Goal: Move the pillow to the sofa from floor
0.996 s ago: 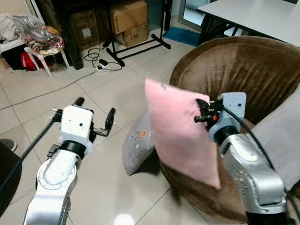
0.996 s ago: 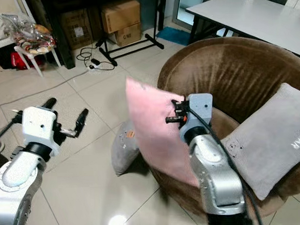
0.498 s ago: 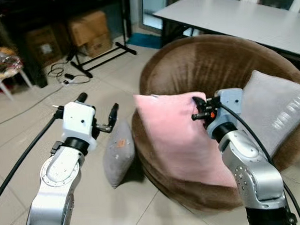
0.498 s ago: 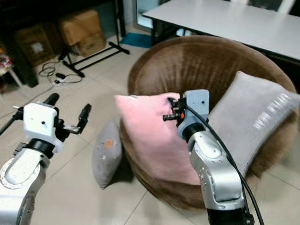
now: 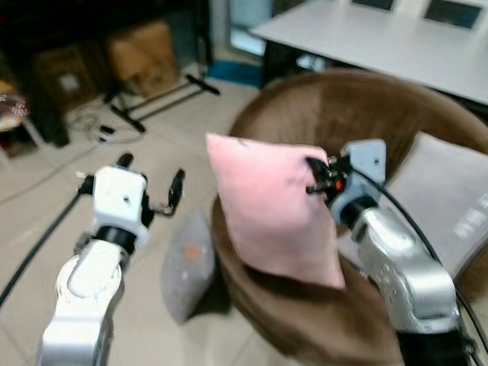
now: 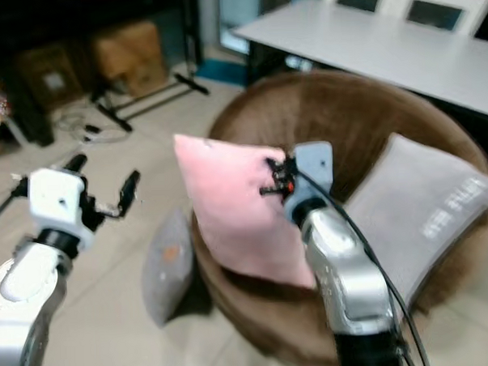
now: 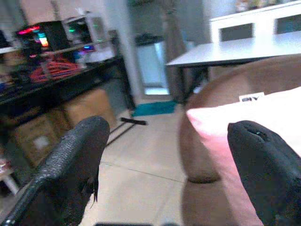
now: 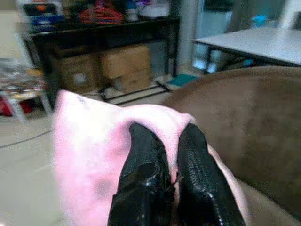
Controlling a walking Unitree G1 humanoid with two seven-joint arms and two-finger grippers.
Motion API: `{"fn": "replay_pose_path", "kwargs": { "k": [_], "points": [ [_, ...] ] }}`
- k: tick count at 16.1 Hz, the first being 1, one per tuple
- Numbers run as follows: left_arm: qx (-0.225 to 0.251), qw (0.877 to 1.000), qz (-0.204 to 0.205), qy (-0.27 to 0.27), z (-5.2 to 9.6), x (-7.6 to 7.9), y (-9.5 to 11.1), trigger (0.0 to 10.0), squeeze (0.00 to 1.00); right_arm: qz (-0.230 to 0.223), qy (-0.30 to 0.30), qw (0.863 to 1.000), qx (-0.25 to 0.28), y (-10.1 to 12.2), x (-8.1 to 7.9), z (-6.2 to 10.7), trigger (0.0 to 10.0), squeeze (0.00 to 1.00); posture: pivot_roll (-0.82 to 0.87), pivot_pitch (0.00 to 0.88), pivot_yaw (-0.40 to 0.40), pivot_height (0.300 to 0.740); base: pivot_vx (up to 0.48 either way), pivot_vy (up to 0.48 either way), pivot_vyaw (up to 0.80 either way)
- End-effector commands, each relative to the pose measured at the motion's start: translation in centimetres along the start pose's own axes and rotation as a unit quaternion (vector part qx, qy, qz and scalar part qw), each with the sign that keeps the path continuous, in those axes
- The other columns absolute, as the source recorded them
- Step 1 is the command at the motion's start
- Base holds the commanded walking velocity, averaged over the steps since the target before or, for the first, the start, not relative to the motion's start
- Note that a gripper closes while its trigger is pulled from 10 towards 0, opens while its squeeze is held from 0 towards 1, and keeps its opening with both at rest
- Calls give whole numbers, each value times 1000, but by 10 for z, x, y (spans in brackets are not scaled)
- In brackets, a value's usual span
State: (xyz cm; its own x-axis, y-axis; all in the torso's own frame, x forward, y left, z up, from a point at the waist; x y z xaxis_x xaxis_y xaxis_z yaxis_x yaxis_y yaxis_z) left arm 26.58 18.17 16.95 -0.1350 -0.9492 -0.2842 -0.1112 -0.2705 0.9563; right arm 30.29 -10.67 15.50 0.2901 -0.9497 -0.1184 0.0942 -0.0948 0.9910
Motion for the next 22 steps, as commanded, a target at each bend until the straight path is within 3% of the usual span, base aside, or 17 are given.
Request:
{"fn": "replay_pose_path", "kwargs": {
  "k": [1, 9, 16, 19, 22],
  "points": [
    [2, 1000, 2, 0, 0, 1, 2, 10000, 294, 11, 10, 999, 30, 16, -1, 1, 10000, 0, 29, 0, -31, 740, 292, 0, 0],
    [-1, 1000, 5, 0, 2, 2, 2, 10000, 294, 34, 38, 998, 26, 19, -5, -3, 10000, 0, 32, 0, -39, 740, 293, 0, 0],
    [-3, 1000, -1, -2, 2, 2, 1, 10000, 286, 35, 54, 998, 29, 22, -9, -4, 10000, 0, 32, 0, -37, 740, 247, 0, -800],
    [-8, 1000, -4, -7, 3, 4, 0, 10000, 263, 37, 66, 996, 39, 28, -13, -6, 10000, 0, 39, 0, -39, 740, 0, 0, 0],
    [-29, 997, -8, -65, 8, 13, -8, 10000, 263, 30, 89, 995, 41, 35, -18, -12, 10000, 0, 49, 0, -45, 740, 0, 0, 0]
  ]
}}
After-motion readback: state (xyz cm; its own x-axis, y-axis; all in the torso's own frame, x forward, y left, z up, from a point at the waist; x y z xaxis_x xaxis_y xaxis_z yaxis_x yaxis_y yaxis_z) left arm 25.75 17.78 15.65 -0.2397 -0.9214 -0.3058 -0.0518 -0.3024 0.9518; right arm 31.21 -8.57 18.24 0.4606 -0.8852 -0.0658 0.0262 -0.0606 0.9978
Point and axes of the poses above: a point about 5 cm out from each wrist's last joint towards the gripper, its own z axis pointing back from the gripper into the wrist, its own y axis along the axis of the wrist's last joint, x = y × z, the point moved 2 cm from there along -z, pointing out of the wrist towards the gripper, and after that the axes turned 1 degree about -z, right-handed, at the moved point
